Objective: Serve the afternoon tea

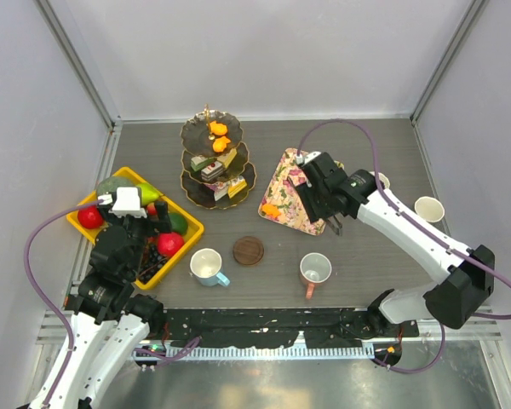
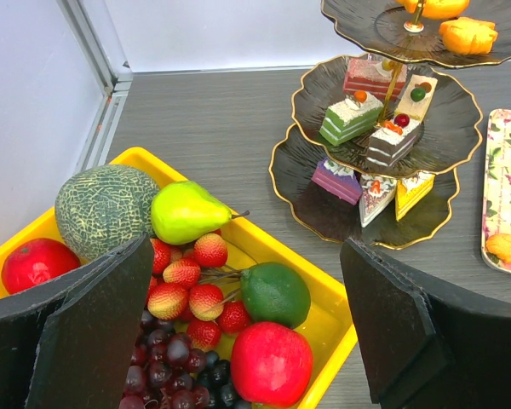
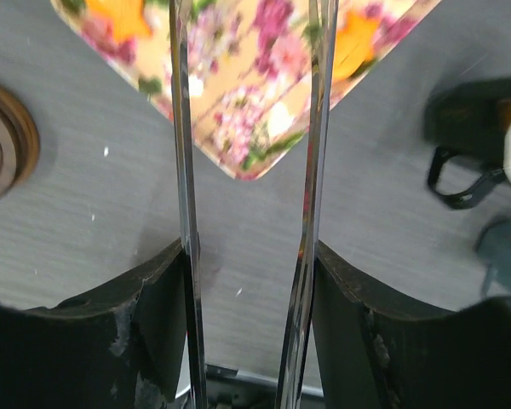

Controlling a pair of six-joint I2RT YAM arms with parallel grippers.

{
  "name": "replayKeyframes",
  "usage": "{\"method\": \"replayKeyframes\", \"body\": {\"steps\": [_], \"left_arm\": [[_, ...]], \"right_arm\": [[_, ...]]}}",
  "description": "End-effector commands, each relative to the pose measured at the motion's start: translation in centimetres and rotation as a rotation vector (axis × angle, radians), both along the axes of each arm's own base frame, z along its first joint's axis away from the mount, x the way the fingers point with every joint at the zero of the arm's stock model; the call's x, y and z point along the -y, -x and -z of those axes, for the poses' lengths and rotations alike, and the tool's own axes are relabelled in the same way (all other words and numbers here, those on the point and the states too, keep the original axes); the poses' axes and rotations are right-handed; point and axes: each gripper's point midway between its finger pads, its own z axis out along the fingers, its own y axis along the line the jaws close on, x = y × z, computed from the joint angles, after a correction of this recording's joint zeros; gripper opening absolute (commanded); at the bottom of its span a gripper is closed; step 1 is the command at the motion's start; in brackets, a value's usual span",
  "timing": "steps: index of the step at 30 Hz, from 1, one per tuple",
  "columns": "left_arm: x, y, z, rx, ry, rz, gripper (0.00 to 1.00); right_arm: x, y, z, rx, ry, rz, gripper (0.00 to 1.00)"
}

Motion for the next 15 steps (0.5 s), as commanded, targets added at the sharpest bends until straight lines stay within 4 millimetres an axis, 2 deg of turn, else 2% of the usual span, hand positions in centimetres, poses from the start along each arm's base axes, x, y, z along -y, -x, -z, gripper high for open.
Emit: {"method": "replayKeyframes", "body": {"steps": [1, 6, 15], "left_arm": [[0.2, -0.3, -1.4, 0.05, 0.016, 0.007, 0.99], [0.2, -0.3, -1.3, 0.046, 0.015, 0.009, 0.99], [0.2, -0.4, -1.2, 0.046, 0.015, 0.006, 0.99]], "right_arm": [[-1.2, 1.9, 2.2, -0.083, -0.068, -0.039, 0.57], [-3.2, 2.4, 4.4, -0.145, -0.066, -0.126, 0.56], [-5.6, 0.7, 6.4, -0.17, -0.032, -0.172, 0.56]]}}
